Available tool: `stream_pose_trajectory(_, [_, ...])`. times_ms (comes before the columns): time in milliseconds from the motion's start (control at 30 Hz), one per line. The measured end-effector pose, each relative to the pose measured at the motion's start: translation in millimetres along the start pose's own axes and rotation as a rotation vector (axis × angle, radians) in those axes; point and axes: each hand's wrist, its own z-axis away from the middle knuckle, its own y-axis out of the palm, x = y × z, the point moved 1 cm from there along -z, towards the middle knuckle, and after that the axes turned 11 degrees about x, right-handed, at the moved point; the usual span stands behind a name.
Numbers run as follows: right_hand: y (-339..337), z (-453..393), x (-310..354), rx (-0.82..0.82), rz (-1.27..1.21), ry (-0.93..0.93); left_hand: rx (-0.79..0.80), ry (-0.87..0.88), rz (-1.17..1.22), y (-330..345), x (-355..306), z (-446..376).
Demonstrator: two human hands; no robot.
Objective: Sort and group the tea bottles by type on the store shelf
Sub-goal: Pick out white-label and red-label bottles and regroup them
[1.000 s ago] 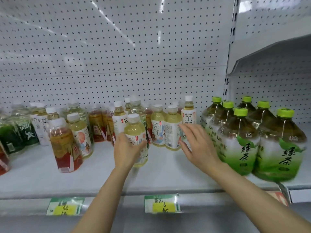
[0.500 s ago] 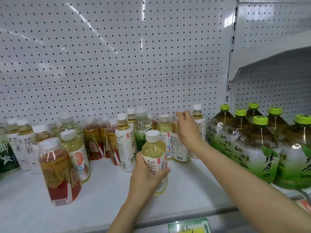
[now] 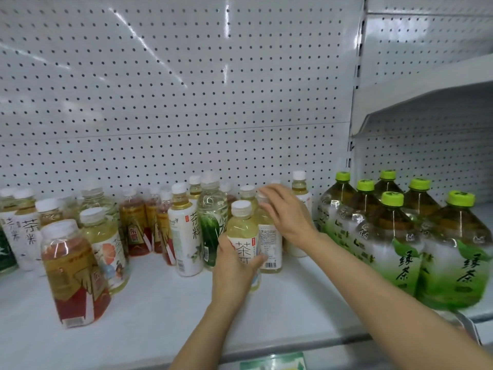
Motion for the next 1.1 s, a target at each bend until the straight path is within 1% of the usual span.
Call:
stream_pose_trajectory(67, [-12.8,2.0,-6.0,-0.168,0.041,0.050,-0.022,-0.008,-0.026,5.7,-3.4,-2.3])
stream_pose_trajectory(133, [-23.3,4.2,-10.9,-0.263,0.035,0.199,-0.031,-0.007,-0.053,8.5,-6.9,-5.0])
stream_pose_trajectory(200, [-23.9,8.3,-18.2,-0.233,-0.033,0.382,-0.031,-0.017,-0.053,10.6,-6.1,-7.6])
stream_pose_trajectory(267, [-17.9,14.8,-24.6,-0.166,-0.140,0.513,-0.016,-0.012,-0.059,11.9,-1.7,-5.9])
stream_pose_trajectory(400, [-0.6,27.3,-38.0,-0.048,-0.371,0.672,0.030,-0.004,-0.095,11.7,9.3,-1.0])
stream_pose_trajectory(467, [8.4,32.4,-42.8,-0.029,-0.469,0.731,0.035,-0.001,-0.081,10.8,10.1,-1.0])
stream_pose_trajectory(600, [15.7,38.0,-47.0,-0.058,-0.501,0.759,0.049,0.013,-0.097,11.3,7.2,-2.8])
stream_pose_trajectory(733, [12.7,48.9,-44.9,-0.153,-0.487,0.767,0.051,0.020,-0.109,11.8,6.9,-3.8])
stream_pose_trajectory(800, [7.8,55.4,-38.1,-0.183,-0.497,0.753,0.045,0.026,-0.122,12.3,6.8,-4.0])
stream_pose_trajectory(967, [-11.8,72.8,-7.2,-0.220,-0.598,0.641,0.062,0.041,-0.160,10.8,9.4,-2.3])
stream_pose_trajectory(1000, [-15.7,76.3,-0.9,-0.221,-0.622,0.635,0.042,0.059,-0.169,7.0,9.3,-0.8])
stream_pose_trajectory(1033, [-18.9,79.6,5.2,-0.215,-0.653,0.633,-0.017,0.082,-0.161,1.3,8.1,1.6])
stream_pose_trajectory(1100, [-24.1,85.8,18.5,-0.186,-0.719,0.633,-0.223,0.123,-0.091,-16.4,7.8,4.4])
